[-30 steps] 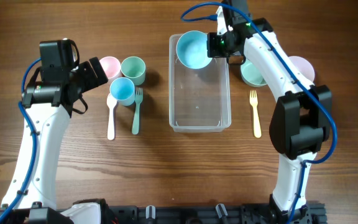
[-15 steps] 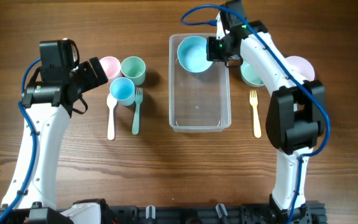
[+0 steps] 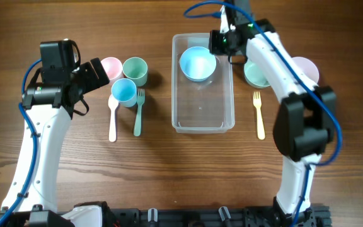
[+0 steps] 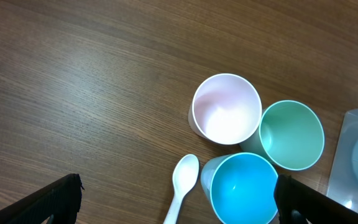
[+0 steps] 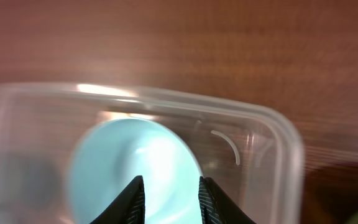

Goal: Pack container
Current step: 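Carry the blue bowl into the clear container and release it, then move the right gripper to the pink bowl and grasp its rim, then place the pink bowl into the container on the blue bowl, then move the right gripper to the green bowl and grasp its rim, then stack the green bowl into the container on the pink bowl, then grasp the yellow fork handle with the right gripper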

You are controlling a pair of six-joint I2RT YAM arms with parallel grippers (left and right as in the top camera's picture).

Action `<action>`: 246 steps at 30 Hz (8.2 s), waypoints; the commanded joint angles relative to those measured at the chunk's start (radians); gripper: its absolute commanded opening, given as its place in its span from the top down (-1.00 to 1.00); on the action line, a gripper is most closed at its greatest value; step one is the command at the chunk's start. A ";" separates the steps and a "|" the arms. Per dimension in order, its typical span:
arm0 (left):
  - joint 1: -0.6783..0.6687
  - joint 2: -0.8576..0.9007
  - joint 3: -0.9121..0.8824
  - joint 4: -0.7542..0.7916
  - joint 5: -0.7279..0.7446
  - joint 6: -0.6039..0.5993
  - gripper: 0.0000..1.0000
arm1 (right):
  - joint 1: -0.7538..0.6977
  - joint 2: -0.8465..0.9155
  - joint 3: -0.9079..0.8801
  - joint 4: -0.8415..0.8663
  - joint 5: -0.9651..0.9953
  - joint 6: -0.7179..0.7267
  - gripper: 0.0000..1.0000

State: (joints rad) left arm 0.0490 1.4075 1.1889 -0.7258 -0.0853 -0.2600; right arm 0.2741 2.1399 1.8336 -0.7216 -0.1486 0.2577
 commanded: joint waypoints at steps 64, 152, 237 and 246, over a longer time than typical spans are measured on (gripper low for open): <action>0.008 0.003 0.016 0.002 -0.010 0.013 -1.00 | 0.051 -0.366 -0.130 -0.166 0.114 -0.064 0.91; 0.008 0.003 0.016 0.003 -0.010 0.013 -0.99 | 0.007 -0.369 -0.010 -0.263 0.098 -0.114 0.92; 0.008 0.003 0.016 0.003 -0.010 0.013 -1.00 | -0.219 -0.372 -0.565 -0.408 0.133 0.032 0.04; 0.008 0.003 0.016 0.002 -0.010 0.013 -1.00 | -0.219 -0.363 -0.870 0.009 0.126 0.059 0.15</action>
State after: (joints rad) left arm 0.0490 1.4082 1.1889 -0.7261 -0.0856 -0.2600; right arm 0.0559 1.7634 1.0126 -0.7715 -0.0326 0.2890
